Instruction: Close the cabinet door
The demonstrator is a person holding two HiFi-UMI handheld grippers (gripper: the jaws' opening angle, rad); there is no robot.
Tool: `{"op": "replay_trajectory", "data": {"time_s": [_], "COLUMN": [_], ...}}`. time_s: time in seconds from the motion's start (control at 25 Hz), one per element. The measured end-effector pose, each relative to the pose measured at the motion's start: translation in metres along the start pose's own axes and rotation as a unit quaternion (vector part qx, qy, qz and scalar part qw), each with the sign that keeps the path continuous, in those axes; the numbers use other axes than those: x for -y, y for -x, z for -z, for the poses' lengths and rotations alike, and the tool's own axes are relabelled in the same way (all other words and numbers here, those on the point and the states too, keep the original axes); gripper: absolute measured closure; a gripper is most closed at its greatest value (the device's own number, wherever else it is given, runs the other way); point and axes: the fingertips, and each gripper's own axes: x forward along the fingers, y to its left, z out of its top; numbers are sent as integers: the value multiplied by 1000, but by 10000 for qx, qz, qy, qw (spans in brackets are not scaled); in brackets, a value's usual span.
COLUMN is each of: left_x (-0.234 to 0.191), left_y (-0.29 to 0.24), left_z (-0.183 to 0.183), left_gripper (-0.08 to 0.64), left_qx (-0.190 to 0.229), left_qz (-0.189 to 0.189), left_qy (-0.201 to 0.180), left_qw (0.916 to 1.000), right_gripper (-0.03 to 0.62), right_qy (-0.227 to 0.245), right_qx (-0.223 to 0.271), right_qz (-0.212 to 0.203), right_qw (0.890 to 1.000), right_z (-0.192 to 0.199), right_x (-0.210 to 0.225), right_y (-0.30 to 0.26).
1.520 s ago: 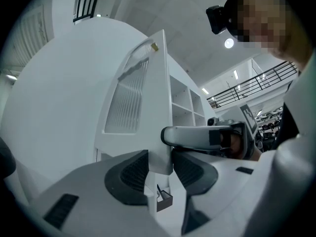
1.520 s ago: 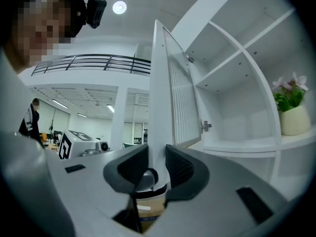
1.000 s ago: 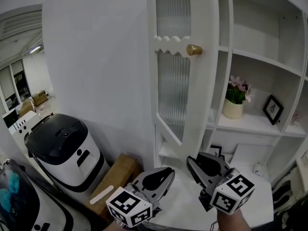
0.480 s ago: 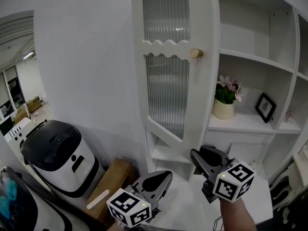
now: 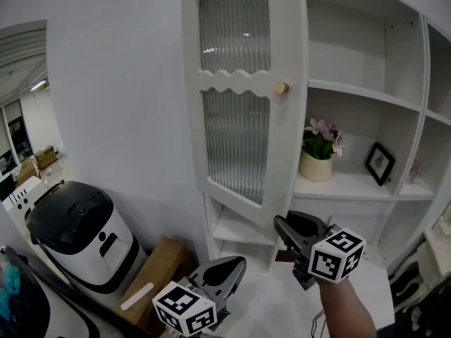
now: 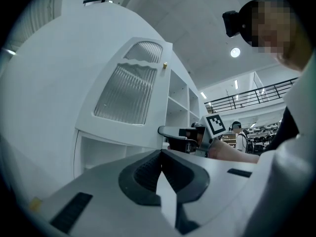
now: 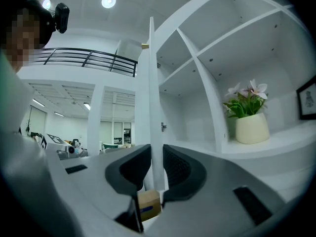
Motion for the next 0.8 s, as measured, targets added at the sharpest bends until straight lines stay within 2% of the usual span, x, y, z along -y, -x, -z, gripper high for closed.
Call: {"op": "replay_trajectory", "data": {"time_s": [0.36,0.64,0.8], "left_x": [4,8,12], "left_y": [-2,-9,-10], "left_z": [6,14,19], "left_gripper": [554,554,554], "left_qx": [-73,-202,-334], "left_qz": [-126,-166,-157], "left_qy": [30,62,30], "left_qw": [9999,9996,9993], "right_gripper": [517,510,442], "right_qy": [-45,174,265], "right_qx": [-33,-88,-134], "right_qz": [152,575,837], "right_qw": [9999,9982,9960], "right_z": [-2,-4,-4], "right_x": [29,53,67], "right_y": [-3,-7,-6]}}
